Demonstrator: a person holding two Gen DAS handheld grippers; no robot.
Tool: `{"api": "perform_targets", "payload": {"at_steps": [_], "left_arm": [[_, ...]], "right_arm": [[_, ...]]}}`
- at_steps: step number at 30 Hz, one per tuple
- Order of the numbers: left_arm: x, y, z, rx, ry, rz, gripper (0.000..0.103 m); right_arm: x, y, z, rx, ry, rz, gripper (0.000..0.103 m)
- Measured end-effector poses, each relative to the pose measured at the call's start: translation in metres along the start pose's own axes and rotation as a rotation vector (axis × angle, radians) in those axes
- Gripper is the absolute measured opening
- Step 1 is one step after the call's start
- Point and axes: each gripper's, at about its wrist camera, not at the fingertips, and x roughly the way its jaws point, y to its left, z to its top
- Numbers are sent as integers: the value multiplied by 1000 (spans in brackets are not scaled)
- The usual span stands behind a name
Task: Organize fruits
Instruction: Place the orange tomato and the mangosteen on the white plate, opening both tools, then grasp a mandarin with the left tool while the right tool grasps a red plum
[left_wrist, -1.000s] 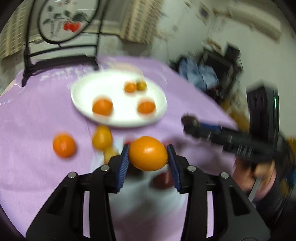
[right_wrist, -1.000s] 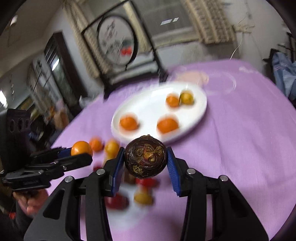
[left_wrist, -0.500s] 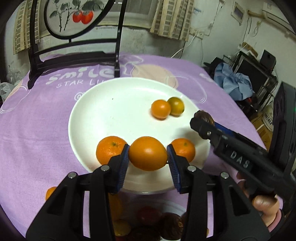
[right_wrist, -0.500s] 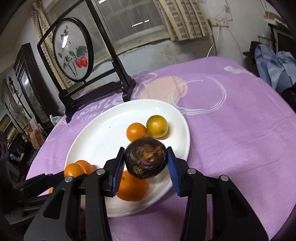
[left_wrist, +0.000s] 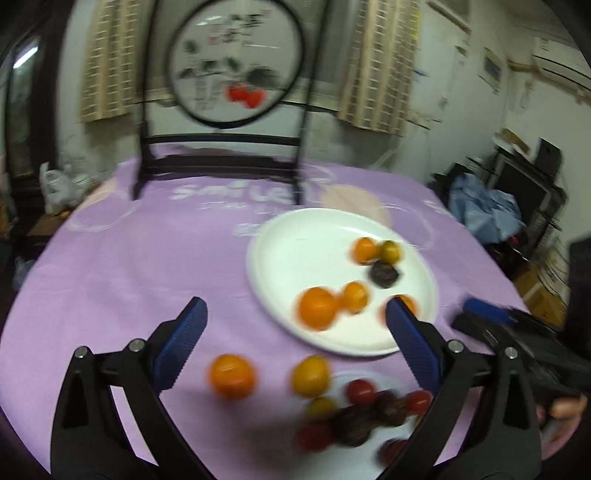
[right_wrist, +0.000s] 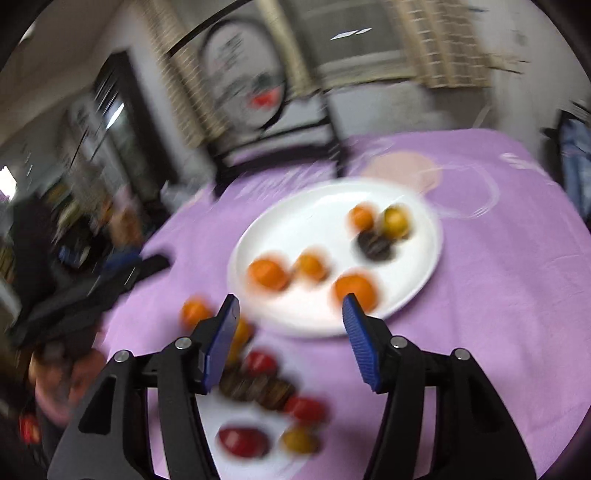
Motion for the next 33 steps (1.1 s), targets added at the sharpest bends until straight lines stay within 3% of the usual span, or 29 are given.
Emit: {"api": "perform_targets", "payload": {"at_steps": [5, 9, 12, 23, 27, 33], "left_arm": [[-2, 40, -9, -122, 46, 78, 99], [-5, 62, -13, -200, 63, 66, 99], [-3, 69, -16, -209, 79, 85, 99], [1, 61, -18, -171, 90, 99, 99], [3, 64, -18, -185, 98, 92, 99], [10, 65, -21, -177, 119, 115, 99]], "right_arm": [[6, 40, -29, -150, 110, 46, 59], [11, 59, -47, -246, 179, 21, 59], [20, 59, -57, -250, 243, 3, 59], [39, 62, -75, -287, 320, -56, 58], [46, 60, -80, -290, 349, -71, 46], [46, 55, -77, -266, 344, -67, 38]]}}
